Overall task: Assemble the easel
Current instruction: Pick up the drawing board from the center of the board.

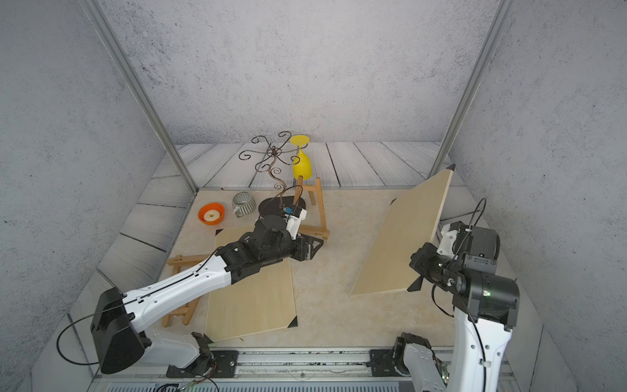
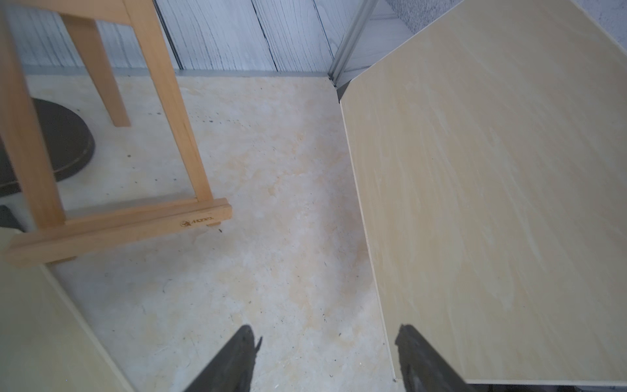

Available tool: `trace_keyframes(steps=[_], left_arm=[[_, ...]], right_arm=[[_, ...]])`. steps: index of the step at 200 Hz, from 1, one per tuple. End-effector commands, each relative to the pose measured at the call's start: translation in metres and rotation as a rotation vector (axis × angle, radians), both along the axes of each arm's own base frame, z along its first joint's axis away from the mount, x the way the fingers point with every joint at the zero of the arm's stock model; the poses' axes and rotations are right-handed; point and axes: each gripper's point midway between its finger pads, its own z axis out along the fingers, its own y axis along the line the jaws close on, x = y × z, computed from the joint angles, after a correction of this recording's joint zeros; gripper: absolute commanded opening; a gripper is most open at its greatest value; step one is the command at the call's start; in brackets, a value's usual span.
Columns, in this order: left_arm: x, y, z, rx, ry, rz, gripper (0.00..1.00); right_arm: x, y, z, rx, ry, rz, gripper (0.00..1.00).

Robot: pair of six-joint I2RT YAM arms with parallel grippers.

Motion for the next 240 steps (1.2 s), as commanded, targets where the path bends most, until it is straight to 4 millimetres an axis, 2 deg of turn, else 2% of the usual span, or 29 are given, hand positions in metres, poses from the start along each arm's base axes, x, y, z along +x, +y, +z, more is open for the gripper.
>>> trace_keyframes(steps=[1,27,84,119,146,180,219,240], left_arm=[[-0.001,0.025,0.013,0.048,-0.060,0.030,0.69],[-0.001,0.054,0.032,0.092,-0.119,0.087,0.72],[0.000,0.124,0.072,0.105,-0.217,0.262,0.78],[-0.002,0.156,0.088,0.130,-0.257,0.339,0.85],[-0.001,0.177,0.091,0.173,-0.255,0.386,0.91],[0.001,0.194,0.095,0.196,-0.254,0.439,0.94],[0.004,0.208,0.100,0.200,-0.255,0.492,0.95],[0.006,0.213,0.105,0.213,-0.264,0.508,0.95]], right_arm=[[0.023,0.016,0.099,-0.040,-0.424,0.117,0.00],[0.023,0.028,0.129,-0.028,-0.519,0.189,0.00],[0.009,0.071,0.203,0.046,-0.751,0.468,0.00],[0.006,0.078,0.229,0.048,-0.843,0.524,0.00],[0.001,0.088,0.253,0.100,-0.928,0.601,0.00],[0.007,0.091,0.263,0.125,-0.956,0.650,0.00],[0.026,0.092,0.268,0.170,-0.963,0.662,0.00],[0.035,0.119,0.258,0.181,-0.922,0.754,0.00]])
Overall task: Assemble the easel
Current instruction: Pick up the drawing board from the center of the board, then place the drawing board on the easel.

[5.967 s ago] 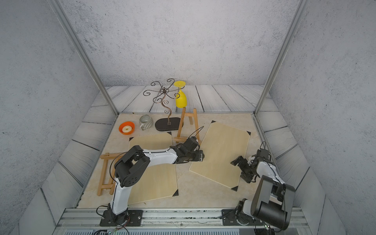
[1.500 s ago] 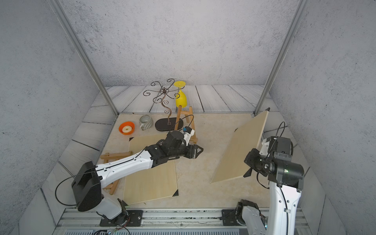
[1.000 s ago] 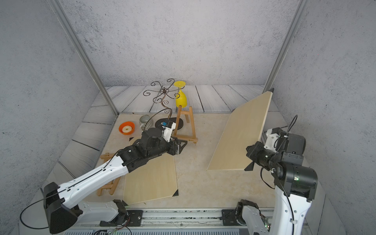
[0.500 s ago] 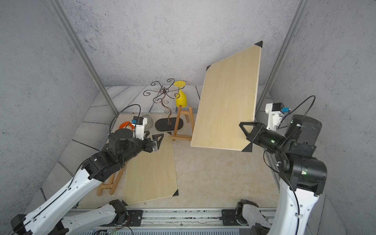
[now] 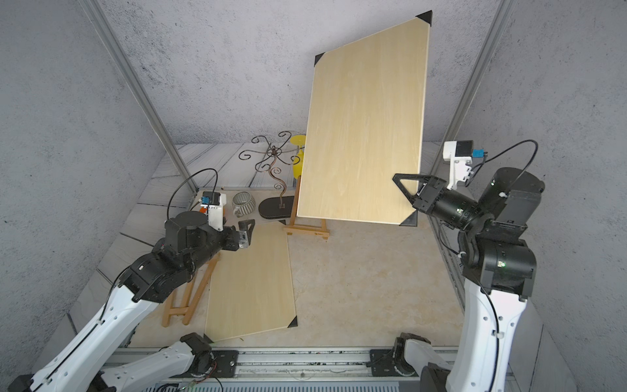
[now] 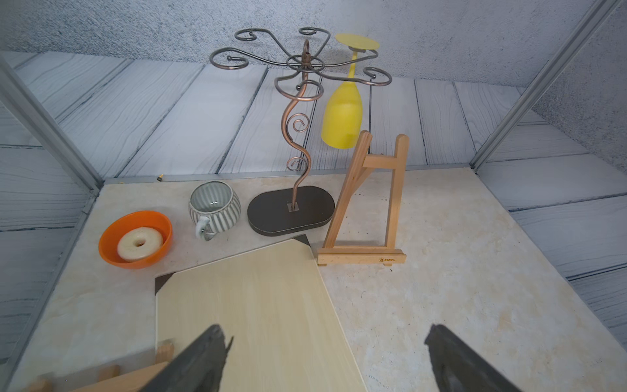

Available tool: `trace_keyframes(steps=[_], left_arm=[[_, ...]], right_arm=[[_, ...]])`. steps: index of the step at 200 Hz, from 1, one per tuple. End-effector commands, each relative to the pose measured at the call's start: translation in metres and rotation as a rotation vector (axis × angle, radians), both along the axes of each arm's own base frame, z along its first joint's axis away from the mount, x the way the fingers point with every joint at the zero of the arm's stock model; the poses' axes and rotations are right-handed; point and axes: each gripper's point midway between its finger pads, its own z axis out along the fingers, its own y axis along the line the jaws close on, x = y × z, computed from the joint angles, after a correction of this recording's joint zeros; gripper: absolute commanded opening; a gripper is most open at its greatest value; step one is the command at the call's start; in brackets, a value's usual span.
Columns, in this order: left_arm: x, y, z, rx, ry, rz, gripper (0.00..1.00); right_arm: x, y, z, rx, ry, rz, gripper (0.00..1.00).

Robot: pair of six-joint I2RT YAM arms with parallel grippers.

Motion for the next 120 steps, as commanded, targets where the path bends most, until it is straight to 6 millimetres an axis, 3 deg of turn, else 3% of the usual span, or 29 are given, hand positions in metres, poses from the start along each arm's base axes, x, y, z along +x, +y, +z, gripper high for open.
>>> trace_keyframes(steps=[1,37,57,80,101,120], left_arm=[[0.001,0.012,0.016,0.016,-0.032,0.034,0.95],[-0.005,0.031,0.028,0.036,-0.063,0.100,0.95],[-0.013,0.045,0.037,0.049,-0.087,0.136,0.95],[-0.023,0.062,0.051,0.061,-0.125,0.179,0.95],[-0.034,0.071,0.066,0.048,-0.167,0.189,0.95],[-0.040,0.072,0.073,0.038,-0.192,0.173,0.95]], right_arm=[[-0.021,0.032,0.052,-0.099,-0.319,0.123,0.00],[0.000,0.070,0.035,-0.189,-0.273,0.199,0.00],[0.001,0.095,0.030,-0.222,-0.270,0.285,0.00],[-0.004,0.128,0.006,-0.346,-0.249,0.391,0.00],[-0.006,0.141,-0.014,-0.466,-0.244,0.427,0.00],[-0.003,0.140,-0.036,-0.573,-0.243,0.437,0.00]])
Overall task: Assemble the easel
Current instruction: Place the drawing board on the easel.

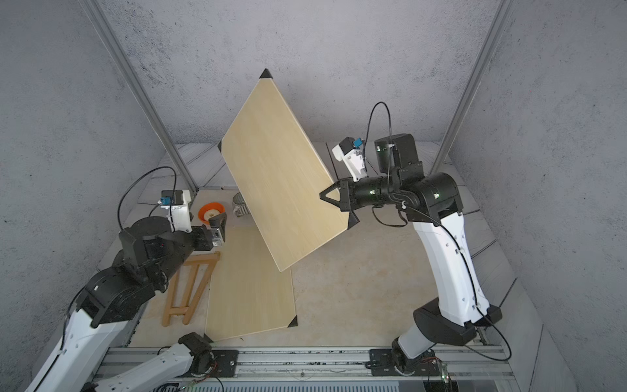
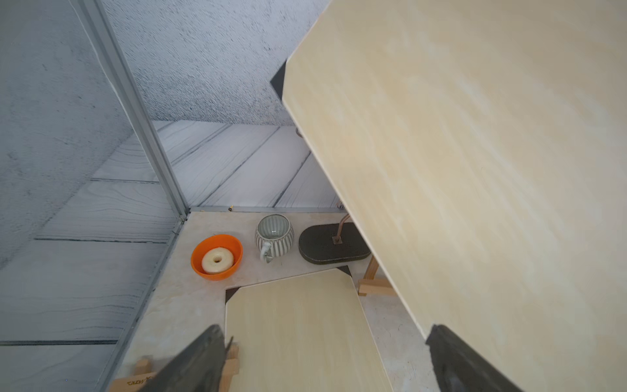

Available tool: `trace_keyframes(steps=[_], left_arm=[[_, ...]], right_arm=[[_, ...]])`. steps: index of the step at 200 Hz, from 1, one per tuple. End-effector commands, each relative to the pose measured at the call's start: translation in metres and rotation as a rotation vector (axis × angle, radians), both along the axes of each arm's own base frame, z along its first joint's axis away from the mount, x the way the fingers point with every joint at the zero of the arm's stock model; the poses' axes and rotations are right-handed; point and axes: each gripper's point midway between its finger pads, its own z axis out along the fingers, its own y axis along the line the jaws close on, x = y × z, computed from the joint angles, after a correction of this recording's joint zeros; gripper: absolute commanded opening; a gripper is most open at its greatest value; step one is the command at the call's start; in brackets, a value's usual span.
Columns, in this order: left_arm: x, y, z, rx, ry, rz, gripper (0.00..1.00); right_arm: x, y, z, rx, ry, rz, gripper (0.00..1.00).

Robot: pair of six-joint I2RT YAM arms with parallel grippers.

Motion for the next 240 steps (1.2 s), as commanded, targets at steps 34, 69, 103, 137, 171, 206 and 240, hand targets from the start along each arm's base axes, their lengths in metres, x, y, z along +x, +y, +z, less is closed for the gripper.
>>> trace_keyframes(steps=[34,69,103,137,171,206,240], left_arm=[[-0.008,0.008,0.011,0.024,-0.032,-0.001,0.95],[-0.001,-0.004,0.003,0.030,-0.002,-0.040,0.95],[0.007,-0.011,0.002,0.039,-0.006,-0.048,0.95],[0.018,-0.019,-0.003,0.057,0.012,-0.058,0.95],[0.032,-0.025,-0.012,0.090,0.032,-0.043,0.95],[0.045,-0.034,-0.013,0.071,0.026,-0.042,0.95],[0.056,-0.036,-0.018,0.051,0.020,-0.015,0.95]], right_arm=[[-0.003,-0.009,-0.003,-0.180,-0.364,0.138,0.00],[0.000,-0.012,-0.035,-0.317,-0.426,0.248,0.00],[0.014,-0.016,-0.057,-0.441,-0.473,0.315,0.00],[0.024,-0.018,-0.054,-0.447,-0.507,0.366,0.00],[0.044,-0.031,-0.053,-0.451,-0.532,0.357,0.00],[0.050,-0.033,-0.053,-0.457,-0.591,0.412,0.00],[0.059,-0.036,-0.063,-0.490,-0.611,0.469,0.00]])
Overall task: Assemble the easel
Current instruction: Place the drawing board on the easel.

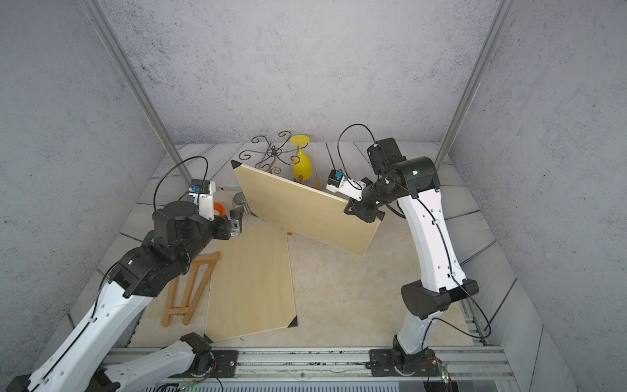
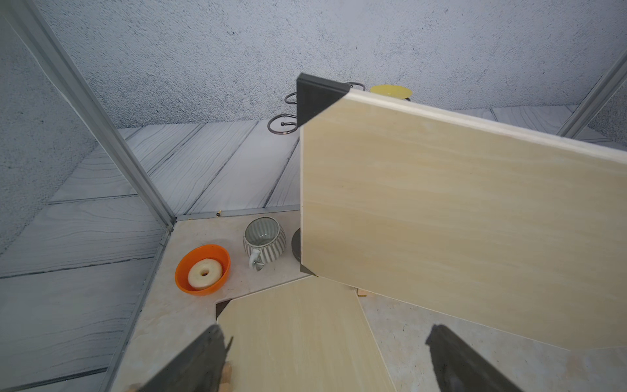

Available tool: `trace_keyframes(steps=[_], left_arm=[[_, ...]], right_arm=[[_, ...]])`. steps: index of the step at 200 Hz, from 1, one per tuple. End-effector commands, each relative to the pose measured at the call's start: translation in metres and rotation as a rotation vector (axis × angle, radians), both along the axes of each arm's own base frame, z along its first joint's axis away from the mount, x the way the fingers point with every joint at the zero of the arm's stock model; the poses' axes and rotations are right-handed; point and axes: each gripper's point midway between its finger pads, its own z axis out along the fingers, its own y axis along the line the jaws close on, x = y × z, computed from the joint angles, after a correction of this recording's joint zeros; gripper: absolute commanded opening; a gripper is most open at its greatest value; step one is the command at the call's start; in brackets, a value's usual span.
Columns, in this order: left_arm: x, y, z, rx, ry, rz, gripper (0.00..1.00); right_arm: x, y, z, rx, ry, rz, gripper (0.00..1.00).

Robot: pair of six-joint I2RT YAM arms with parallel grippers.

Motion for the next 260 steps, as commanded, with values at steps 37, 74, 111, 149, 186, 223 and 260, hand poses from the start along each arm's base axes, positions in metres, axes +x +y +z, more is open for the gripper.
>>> trace_keyframes(steps=[37,74,111,149,186,223,260], left_arm=[[0.020,-0.005,0.002,-0.053,-0.044,0.040,0.95],[0.031,-0.009,-0.004,-0.067,-0.054,0.058,0.95],[0.039,-0.009,-0.004,-0.073,-0.100,0.079,0.95],[0.047,-0.011,-0.005,-0.061,-0.102,0.090,0.95],[0.054,-0.009,-0.017,-0.061,-0.089,0.110,0.95],[0.057,-0.007,-0.023,-0.068,-0.083,0.117,0.95],[0.060,-0.007,-0.029,-0.075,-0.075,0.120,0.95]], right_arm=[[0.017,0.025,0.025,0.099,-0.162,0.214,0.00],[0.034,0.024,0.014,0.079,-0.164,0.225,0.00],[0.046,0.025,0.015,0.119,-0.187,0.251,0.00],[0.064,0.026,0.004,0.129,-0.170,0.247,0.00],[0.078,0.029,-0.002,0.137,-0.177,0.248,0.00],[0.084,0.031,0.001,0.141,-0.200,0.238,0.00],[0.093,0.032,0.011,0.154,-0.262,0.222,0.00]])
